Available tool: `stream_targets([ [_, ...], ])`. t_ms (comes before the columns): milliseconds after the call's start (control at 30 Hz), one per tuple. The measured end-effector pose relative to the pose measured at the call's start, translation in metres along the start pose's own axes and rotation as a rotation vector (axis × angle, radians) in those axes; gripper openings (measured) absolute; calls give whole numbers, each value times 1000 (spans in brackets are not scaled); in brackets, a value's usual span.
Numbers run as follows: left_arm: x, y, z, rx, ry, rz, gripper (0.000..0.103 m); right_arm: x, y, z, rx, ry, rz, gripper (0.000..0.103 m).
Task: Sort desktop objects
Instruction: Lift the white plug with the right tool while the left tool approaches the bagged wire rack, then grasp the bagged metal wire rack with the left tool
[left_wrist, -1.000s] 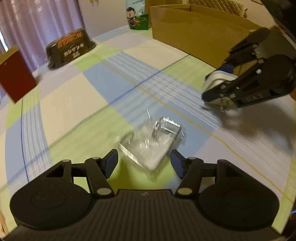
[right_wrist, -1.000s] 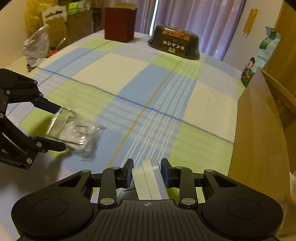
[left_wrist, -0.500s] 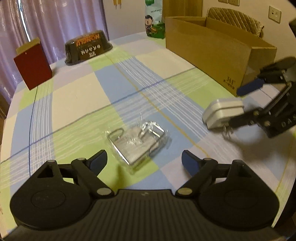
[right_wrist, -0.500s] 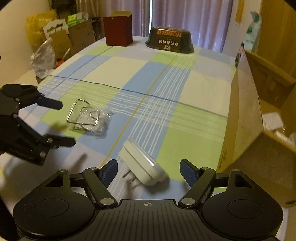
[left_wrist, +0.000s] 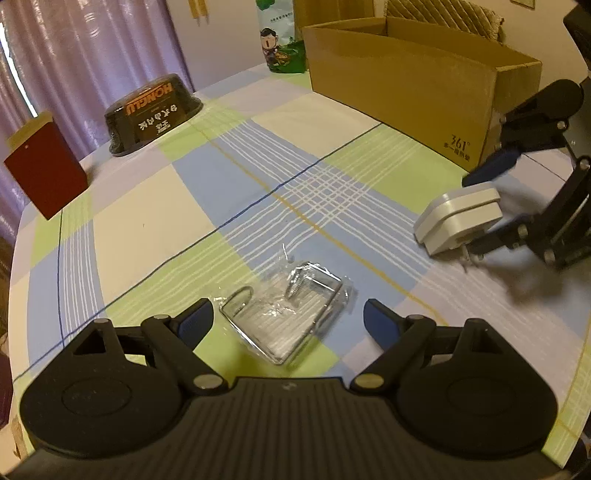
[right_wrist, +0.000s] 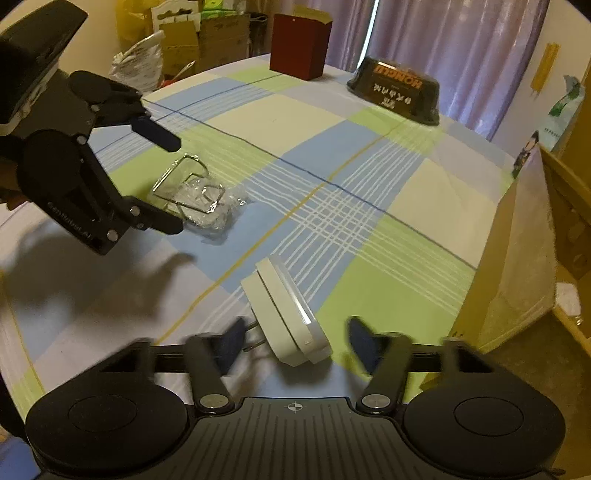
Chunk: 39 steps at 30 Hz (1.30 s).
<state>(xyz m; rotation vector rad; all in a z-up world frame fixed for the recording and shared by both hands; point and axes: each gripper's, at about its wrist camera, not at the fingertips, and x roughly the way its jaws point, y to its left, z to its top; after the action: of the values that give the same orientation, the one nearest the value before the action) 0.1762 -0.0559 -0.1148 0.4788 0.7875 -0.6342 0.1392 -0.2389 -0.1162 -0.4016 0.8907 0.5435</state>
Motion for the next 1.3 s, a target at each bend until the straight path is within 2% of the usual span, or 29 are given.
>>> stream_targets([
  [67, 3, 3, 1, 7, 0, -8, 86, 1, 1, -1, -19, 1, 4, 54],
  [100, 4, 5, 2, 12, 0, -13, 86, 1, 1, -2, -28, 1, 5, 44],
  [133, 5, 6, 3, 16, 0, -23, 86, 1, 2, -3, -37, 0, 7, 41],
  [400, 19, 14, 6, 55, 23, -55, 86, 1, 2, -6, -30, -2, -12, 40],
  [533, 24, 19, 5, 27, 54, -67, 84, 0, -2, -6, 11, 0, -18, 40],
  [600, 24, 19, 4, 21, 64, -68, 77, -1, -4, -5, 26, 3, -18, 40],
  [667, 22, 19, 2, 5, 72, -63, 65, -1, -6, -4, 41, 5, -20, 40],
  [767, 13, 16, -1, -19, 87, -95, 58, -1, -6, -3, 55, 7, -22, 40],
  [900, -1, 4, -5, 1, 93, -126, 59, -2, -5, -3, 61, 6, -22, 40],
  [967, -6, 0, -7, 14, 80, -117, 72, -2, -4, -2, 63, 5, -21, 40],
  [1033, -7, 0, -7, 39, 59, -95, 78, -3, -3, -2, 61, 3, -22, 40],
  [1133, -2, 2, -1, 91, 48, -98, 78, -3, -3, -3, 58, 7, -24, 40],
  [1300, 11, 1, 7, 204, 79, -166, 77, -2, -5, -4, 63, 20, -31, 40],
])
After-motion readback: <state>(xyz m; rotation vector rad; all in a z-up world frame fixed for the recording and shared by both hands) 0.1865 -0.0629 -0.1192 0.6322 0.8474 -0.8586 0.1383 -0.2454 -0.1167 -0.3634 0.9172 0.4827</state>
